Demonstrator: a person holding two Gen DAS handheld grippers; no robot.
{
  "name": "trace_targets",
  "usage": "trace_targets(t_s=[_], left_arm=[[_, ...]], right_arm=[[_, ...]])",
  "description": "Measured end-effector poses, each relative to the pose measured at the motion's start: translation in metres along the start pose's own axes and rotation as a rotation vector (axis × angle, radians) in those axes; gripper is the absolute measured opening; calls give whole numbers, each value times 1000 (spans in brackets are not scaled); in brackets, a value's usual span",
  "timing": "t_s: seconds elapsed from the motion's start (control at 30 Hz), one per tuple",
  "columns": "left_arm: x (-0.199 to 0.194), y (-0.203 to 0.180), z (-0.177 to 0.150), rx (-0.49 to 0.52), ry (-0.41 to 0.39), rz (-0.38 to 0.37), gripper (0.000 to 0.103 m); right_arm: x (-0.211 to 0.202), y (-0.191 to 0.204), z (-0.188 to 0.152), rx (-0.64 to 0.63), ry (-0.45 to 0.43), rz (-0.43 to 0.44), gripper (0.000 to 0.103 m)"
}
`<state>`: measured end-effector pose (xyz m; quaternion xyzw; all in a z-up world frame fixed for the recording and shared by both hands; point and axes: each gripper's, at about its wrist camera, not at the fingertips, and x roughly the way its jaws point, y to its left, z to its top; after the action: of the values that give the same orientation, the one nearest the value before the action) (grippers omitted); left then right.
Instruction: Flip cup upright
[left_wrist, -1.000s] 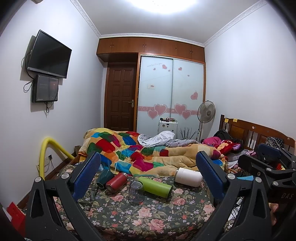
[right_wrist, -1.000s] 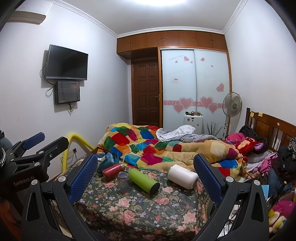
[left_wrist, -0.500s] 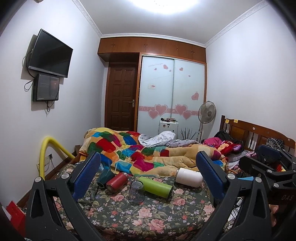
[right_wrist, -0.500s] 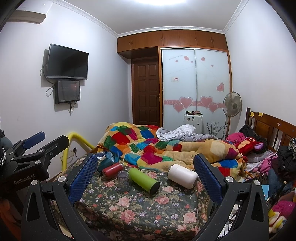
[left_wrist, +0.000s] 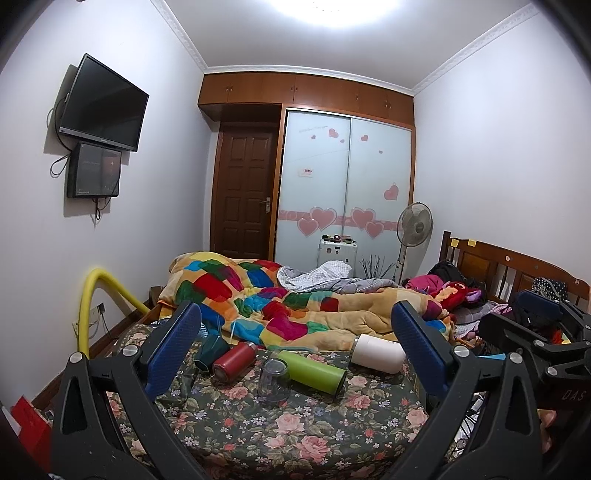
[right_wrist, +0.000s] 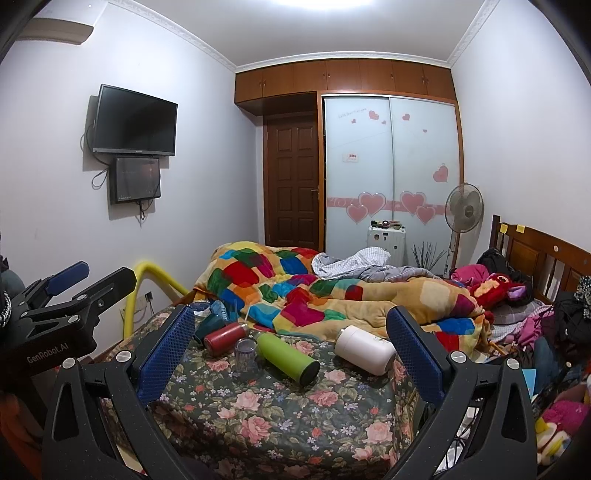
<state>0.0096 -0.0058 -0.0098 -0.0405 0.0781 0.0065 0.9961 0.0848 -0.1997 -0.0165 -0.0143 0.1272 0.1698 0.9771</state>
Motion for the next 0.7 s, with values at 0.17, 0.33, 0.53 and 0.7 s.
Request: trace_targets(t_s=[0.17, 0.33, 0.53, 0.7], left_arm=[[0, 1, -1, -3, 0, -1, 103], [1, 1, 0, -3, 1, -1, 103], [0, 3, -2, -7, 4, 1, 103], [3, 3, -5, -14, 17, 5, 103]], right_arm=[[0, -1, -1, -1, 1, 0, 103], [1, 0, 1, -1, 3, -1, 103], [2, -3, -6, -1, 9, -2, 103], [9, -1, -14, -6, 28, -5, 103]])
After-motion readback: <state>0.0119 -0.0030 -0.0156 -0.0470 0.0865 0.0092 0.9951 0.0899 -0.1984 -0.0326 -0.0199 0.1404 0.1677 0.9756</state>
